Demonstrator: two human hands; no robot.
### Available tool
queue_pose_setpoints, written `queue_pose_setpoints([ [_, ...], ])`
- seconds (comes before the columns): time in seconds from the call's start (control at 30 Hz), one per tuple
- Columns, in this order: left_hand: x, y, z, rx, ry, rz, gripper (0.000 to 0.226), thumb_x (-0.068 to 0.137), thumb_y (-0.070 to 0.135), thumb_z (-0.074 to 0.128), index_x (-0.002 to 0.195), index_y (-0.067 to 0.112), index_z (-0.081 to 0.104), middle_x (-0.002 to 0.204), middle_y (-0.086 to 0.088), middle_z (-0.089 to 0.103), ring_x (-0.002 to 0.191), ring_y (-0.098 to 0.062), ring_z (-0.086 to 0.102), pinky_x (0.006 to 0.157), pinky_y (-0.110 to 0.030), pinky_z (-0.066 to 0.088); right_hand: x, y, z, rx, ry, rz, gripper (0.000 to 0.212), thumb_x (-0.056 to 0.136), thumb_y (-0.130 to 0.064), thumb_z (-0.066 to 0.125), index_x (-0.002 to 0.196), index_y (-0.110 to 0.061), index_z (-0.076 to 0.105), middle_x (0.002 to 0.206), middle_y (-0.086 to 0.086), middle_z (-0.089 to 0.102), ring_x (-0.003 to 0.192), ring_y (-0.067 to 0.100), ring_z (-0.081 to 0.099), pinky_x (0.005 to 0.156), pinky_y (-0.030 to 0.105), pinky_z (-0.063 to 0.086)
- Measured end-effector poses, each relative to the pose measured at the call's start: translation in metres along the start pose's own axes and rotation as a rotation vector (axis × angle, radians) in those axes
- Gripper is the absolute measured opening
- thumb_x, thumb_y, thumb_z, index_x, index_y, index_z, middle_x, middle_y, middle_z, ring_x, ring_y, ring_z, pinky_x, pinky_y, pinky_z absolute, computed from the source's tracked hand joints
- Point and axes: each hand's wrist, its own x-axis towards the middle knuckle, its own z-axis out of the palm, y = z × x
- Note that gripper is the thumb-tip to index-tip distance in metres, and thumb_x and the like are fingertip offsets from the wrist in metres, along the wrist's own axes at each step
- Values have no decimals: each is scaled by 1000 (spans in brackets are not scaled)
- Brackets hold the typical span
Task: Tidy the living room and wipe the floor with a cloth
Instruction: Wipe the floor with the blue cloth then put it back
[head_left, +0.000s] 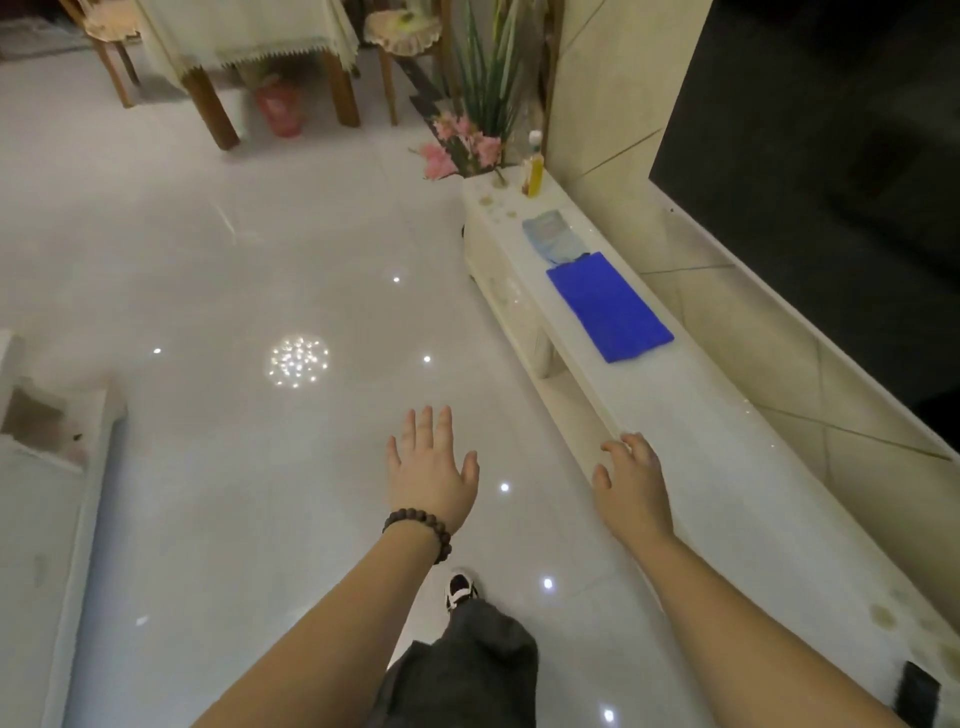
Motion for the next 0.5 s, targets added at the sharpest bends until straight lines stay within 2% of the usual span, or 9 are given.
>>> queue_pose_setpoints([
  [0.23, 168, 7, -31, 90, -91, 165, 66, 99, 49, 24, 153, 21, -1, 162, -2, 0, 148, -21, -7, 120, -44, 3, 135, -55, 2, 22, 71, 123, 34, 94, -15, 50, 126, -7, 55, 142, 9, 38, 130, 24, 37, 104, 33, 37],
  [0.4, 268, 34, -26, 122, -147, 262, 66, 99, 49, 25, 153, 22, -1, 162, -2, 0, 148, -22, -6, 120, -45, 4, 205, -56, 22, 42, 86, 248, 35, 96, -19, 49, 130, -11, 52, 147, 8, 35, 136, 22, 33, 108, 34, 38],
  [0.5, 331, 51, -12, 140, -166, 345, 65, 99, 47, 27, 154, 22, 2, 162, -2, 3, 148, -22, -5, 120, -45, 2, 251, -46, 37, 48, 109, 333, 35, 96, -20, 49, 131, -11, 52, 147, 8, 35, 133, 21, 36, 104, 31, 38],
])
